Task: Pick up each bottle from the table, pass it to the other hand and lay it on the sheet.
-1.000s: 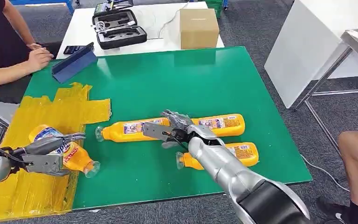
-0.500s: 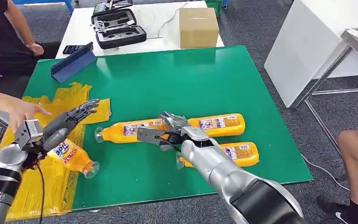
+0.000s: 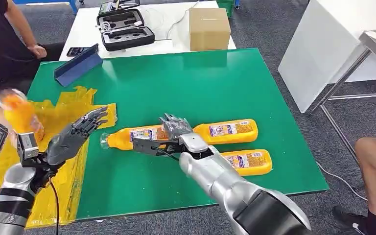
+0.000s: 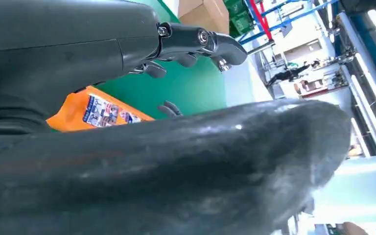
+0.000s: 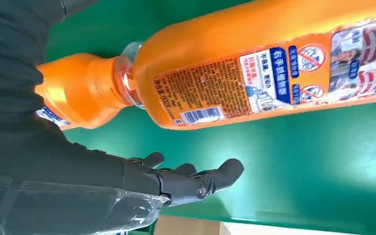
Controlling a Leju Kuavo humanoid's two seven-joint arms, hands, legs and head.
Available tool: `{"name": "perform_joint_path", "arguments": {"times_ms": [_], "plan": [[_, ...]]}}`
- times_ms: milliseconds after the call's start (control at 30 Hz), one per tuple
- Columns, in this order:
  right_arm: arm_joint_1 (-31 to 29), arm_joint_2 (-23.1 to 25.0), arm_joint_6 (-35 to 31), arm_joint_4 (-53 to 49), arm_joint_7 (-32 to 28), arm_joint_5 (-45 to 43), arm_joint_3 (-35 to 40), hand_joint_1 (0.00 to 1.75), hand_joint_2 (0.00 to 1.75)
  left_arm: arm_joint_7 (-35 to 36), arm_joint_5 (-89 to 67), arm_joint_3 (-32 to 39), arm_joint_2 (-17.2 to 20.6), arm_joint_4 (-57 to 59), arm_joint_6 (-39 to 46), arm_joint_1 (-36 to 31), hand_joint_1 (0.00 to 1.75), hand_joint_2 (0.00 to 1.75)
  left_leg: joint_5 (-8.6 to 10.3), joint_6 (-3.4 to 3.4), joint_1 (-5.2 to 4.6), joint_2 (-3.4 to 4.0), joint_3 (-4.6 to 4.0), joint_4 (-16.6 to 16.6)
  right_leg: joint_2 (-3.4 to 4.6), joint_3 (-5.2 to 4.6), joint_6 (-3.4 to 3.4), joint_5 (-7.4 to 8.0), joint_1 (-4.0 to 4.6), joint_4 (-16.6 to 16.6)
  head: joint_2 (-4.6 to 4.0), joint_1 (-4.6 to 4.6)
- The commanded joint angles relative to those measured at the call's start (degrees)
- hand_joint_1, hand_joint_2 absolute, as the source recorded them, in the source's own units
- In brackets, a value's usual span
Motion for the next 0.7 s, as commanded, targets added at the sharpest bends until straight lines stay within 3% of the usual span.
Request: {"name": "perform_joint_path", "arguments": {"times_ms": [33,500,700], "plan": [[-0.77,-0.26,1.44,0.64,2.65,-4.78,10.55,0.00,1.75,0.96,2.31,0.94,-2.93,1.00,-2.02,-0.55,0.00,0.00,-0.02,-0.01,0.03,-0.06,0.08,-0.01,-0.12,0.11,-0.04,-0.03,0.04,-0.02,0.00,0.02],[-1.42,-0.26,2.33,6.09,3.71,-7.69,12.38,0.00,1.75,0.68,3.94,-2.03,-3.57,2.23,-3.83,-2.60,0.00,0.00,-0.03,-0.01,0.07,-0.23,0.11,0.05,-0.32,0.18,-0.06,-0.07,0.09,-0.02,0.00,0.02],[-1.77,-1.79,6.47,9.85,6.64,-6.20,11.67,0.00,1.75,-0.10,5.47,-5.20,-4.38,5.61,-5.47,-5.70,0.00,0.00,0.03,-0.01,0.07,-0.43,0.11,0.02,-0.53,0.24,-0.05,-0.09,0.09,-0.05,0.00,-0.02]]}}
